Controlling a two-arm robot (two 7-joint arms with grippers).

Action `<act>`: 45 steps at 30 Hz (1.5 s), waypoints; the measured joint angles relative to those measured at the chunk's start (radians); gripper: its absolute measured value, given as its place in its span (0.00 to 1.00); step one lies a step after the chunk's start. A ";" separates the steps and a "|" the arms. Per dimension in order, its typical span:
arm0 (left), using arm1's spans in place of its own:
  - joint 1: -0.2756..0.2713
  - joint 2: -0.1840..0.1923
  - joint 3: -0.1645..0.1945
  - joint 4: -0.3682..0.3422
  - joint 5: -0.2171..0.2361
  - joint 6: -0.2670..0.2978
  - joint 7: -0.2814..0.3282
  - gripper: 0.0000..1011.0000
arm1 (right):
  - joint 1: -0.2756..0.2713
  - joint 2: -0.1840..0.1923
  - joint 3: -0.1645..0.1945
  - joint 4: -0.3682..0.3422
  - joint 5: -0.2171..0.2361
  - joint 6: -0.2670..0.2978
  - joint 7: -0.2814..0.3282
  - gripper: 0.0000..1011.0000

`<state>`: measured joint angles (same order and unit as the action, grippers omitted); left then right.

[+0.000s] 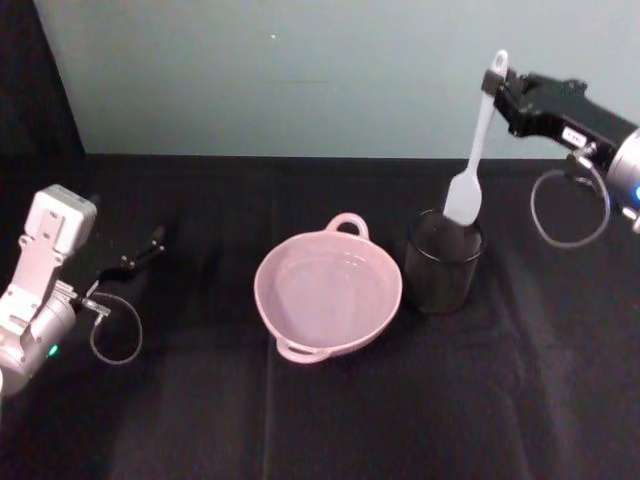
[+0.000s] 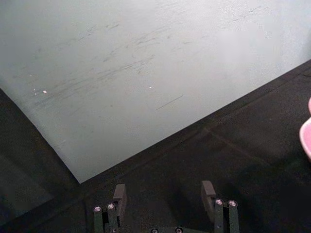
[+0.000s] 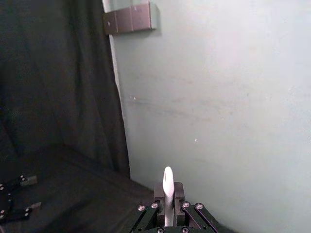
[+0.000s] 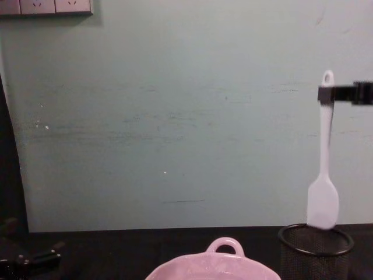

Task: Use the one hand to pick up the spoon and stir the clear water in the bowl.

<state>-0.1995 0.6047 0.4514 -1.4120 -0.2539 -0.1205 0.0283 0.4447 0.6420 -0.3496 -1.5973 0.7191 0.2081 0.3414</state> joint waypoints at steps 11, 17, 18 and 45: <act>0.000 0.000 0.000 0.000 0.000 0.000 0.000 1.00 | 0.072 -0.058 -0.031 -0.008 -0.055 0.007 0.034 0.11; 0.000 0.000 0.000 0.000 0.000 0.000 0.000 1.00 | 0.115 -0.111 -0.082 0.040 -0.083 0.004 0.072 0.11; 0.000 0.000 0.000 0.000 0.000 0.000 0.000 1.00 | 0.122 -0.119 -0.091 0.051 -0.086 0.002 0.081 0.11; 0.000 0.000 0.000 0.000 0.000 0.000 0.000 1.00 | 0.105 -0.247 -0.235 0.264 -0.141 -0.210 0.316 0.11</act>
<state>-0.1995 0.6047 0.4514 -1.4120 -0.2539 -0.1205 0.0283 0.5498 0.3945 -0.5846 -1.3334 0.5777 -0.0021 0.6575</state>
